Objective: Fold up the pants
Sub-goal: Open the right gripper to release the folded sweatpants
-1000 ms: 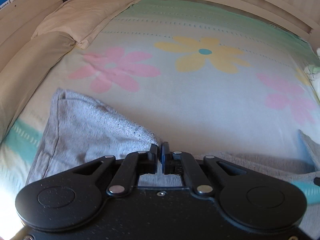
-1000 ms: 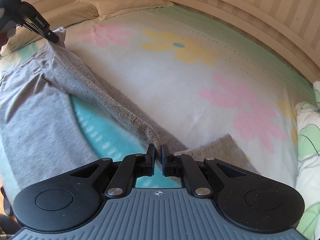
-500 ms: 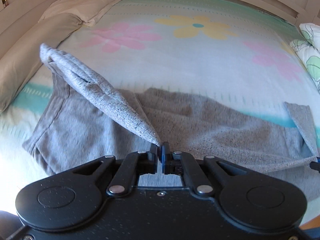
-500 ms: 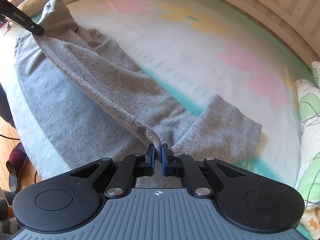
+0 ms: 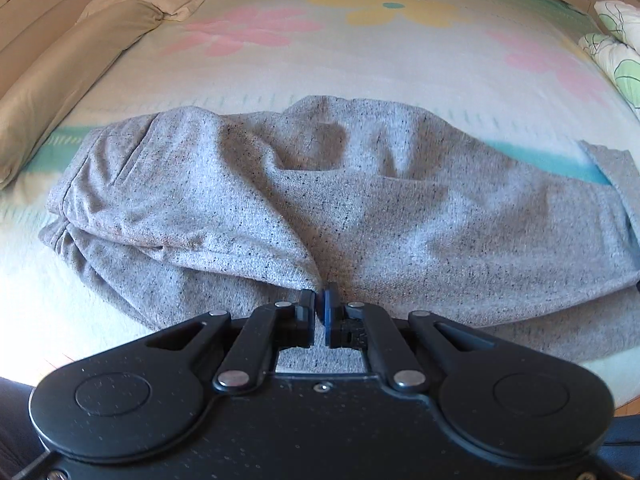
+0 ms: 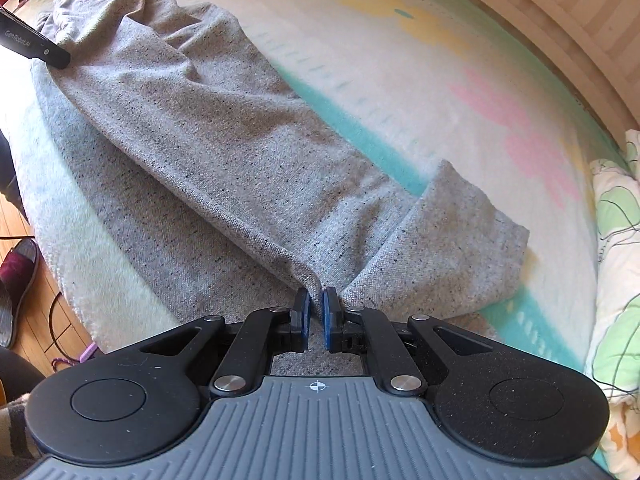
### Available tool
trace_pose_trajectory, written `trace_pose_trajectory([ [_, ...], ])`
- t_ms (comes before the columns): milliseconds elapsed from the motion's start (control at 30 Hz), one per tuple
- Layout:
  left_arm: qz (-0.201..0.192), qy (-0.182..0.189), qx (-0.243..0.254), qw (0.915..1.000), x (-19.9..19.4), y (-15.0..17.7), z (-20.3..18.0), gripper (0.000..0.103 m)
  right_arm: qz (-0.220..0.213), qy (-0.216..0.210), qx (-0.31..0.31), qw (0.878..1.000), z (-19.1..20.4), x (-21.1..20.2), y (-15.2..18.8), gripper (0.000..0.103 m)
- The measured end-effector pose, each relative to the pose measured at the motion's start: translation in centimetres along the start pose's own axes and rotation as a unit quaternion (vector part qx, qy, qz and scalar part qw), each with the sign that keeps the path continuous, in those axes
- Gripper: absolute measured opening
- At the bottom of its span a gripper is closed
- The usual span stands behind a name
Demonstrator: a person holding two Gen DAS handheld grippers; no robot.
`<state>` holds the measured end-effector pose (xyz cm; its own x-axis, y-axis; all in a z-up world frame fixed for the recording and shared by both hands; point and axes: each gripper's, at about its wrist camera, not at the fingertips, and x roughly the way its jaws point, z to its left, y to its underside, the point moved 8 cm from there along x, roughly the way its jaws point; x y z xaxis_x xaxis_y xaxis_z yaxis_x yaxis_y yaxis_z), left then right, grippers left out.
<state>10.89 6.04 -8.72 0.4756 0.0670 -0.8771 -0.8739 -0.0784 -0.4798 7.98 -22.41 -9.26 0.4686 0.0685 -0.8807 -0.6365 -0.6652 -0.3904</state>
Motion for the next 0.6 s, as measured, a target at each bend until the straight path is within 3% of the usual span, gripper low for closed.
trace_pose_trajectory([
  [200,-0.002,-0.008,0.014,0.9999,0.5,1.2,0.1,0.006,0.01,-0.006,-0.019,1.0,0.3,0.6,0.4,0.007],
  [433,0.029,-0.013,0.013,0.9994,2.5,2.4,0.3,0.006,0.033,-0.028,-0.033,0.999,0.8,1.2,1.4,0.012],
  [533,0.041,-0.011,0.01,0.999,3.1,2.4,0.4,0.006,0.027,-0.051,-0.011,0.998,0.0,0.3,1.1,0.013],
  [600,0.045,-0.009,0.01,0.9989,3.3,2.3,0.5,0.006,0.015,-0.073,0.04,0.996,-1.4,-0.8,0.5,0.013],
])
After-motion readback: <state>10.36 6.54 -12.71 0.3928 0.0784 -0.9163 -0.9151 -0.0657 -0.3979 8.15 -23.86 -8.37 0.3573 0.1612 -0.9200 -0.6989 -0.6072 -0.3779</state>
